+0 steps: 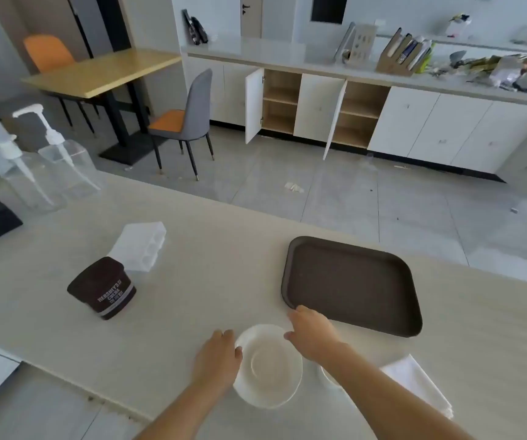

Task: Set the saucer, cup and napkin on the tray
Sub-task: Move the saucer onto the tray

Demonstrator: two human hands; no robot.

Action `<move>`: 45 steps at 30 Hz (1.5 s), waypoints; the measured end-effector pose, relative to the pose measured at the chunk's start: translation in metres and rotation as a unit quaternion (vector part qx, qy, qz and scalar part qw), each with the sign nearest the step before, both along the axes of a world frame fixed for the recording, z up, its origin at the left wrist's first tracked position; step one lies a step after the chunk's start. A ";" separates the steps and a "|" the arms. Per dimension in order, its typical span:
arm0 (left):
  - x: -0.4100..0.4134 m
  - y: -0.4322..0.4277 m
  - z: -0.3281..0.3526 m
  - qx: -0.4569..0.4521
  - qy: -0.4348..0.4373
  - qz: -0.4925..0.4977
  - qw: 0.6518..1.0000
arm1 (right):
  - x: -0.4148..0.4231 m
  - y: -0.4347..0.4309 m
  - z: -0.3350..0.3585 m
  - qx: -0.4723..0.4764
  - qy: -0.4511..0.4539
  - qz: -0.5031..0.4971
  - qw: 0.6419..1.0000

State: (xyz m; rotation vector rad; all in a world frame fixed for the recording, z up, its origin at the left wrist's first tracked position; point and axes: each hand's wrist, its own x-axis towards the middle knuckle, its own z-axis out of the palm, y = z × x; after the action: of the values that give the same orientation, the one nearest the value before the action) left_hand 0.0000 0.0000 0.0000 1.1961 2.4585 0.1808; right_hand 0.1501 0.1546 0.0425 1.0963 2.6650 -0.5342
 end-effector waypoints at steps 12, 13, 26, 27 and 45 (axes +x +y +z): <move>0.010 -0.001 -0.012 0.093 -0.129 0.129 0.979 | -0.010 -0.002 -0.023 -0.057 -0.085 -0.015 0.995; 0.009 0.000 -0.012 0.096 -0.136 0.139 0.976 | -0.011 0.000 -0.021 -0.065 -0.077 -0.022 0.995; -0.004 0.044 -0.012 0.194 -0.075 0.077 0.975 | 0.019 0.068 0.012 -0.101 0.065 -0.185 0.975; -0.007 0.048 -0.019 0.177 -0.024 0.039 0.983 | 0.023 0.077 0.013 -0.099 0.073 -0.203 0.971; -0.004 0.059 -0.060 0.055 0.118 -0.039 0.991 | 0.031 0.157 -0.028 -0.139 0.123 -0.420 0.888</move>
State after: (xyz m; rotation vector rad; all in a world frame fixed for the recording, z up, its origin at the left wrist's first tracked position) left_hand -0.0037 0.0590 -0.0601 1.4328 2.6260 0.1630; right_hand 0.1813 0.3114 0.0148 2.1741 2.0503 -1.2160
